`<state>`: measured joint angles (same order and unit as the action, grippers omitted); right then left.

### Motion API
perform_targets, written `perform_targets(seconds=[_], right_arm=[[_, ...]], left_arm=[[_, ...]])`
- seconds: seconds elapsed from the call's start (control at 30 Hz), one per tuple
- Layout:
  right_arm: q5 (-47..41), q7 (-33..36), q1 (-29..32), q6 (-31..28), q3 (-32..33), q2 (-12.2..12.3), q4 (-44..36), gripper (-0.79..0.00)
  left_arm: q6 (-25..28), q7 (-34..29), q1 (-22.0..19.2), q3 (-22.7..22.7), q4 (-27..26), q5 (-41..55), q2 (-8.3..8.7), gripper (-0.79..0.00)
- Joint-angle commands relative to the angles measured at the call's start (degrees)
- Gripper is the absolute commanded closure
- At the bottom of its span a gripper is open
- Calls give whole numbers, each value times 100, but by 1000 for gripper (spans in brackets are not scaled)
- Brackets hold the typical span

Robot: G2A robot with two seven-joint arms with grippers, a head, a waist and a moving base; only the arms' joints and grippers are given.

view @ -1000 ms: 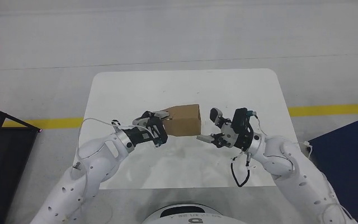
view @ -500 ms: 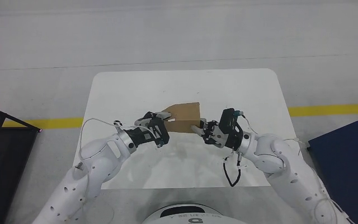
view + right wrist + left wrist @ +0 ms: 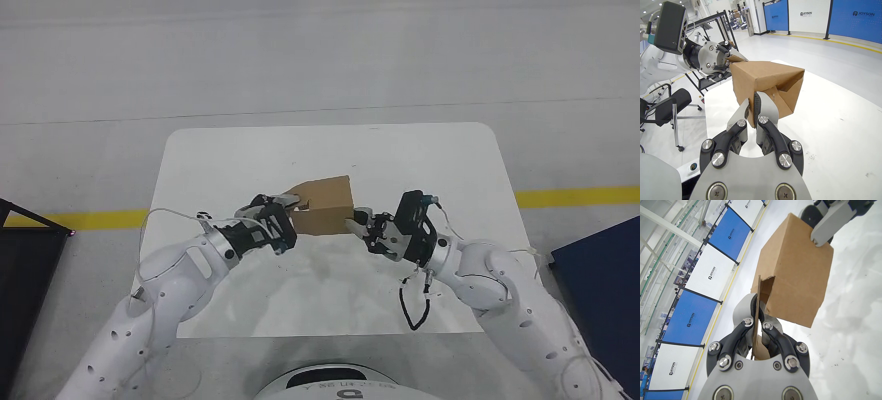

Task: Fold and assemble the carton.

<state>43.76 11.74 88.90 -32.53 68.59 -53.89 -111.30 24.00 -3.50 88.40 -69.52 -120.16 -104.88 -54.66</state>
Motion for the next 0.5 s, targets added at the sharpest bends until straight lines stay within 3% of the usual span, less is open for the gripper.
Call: perform_targets(seconds=[0.0,0.17,0.2,0.23,0.27,0.3,0.47], right_arm=[[7,17,2,-5,8,-3,-4,0],[11,50,2,-14,25,-13,-10,-6],[5,56,2,-11,39,-14,-9,-209],[-2,62,8,-8,63,-13,-14,-363],[-18,64,25,-12,102,-10,-20,-631],[-20,55,50,1,164,-5,-22,-776],[-148,-160,335,-85,715,52,-23,-785]], left_arm=[[9,-3,-4,-5,4,4,-5,0],[25,-3,-27,-32,37,45,-20,0],[32,3,-34,-41,44,66,-23,0],[24,6,-40,-56,58,100,-27,0],[20,19,-44,-72,72,157,-31,0],[31,23,-54,-94,85,191,-33,0],[67,93,-72,-221,143,397,-42,0]])
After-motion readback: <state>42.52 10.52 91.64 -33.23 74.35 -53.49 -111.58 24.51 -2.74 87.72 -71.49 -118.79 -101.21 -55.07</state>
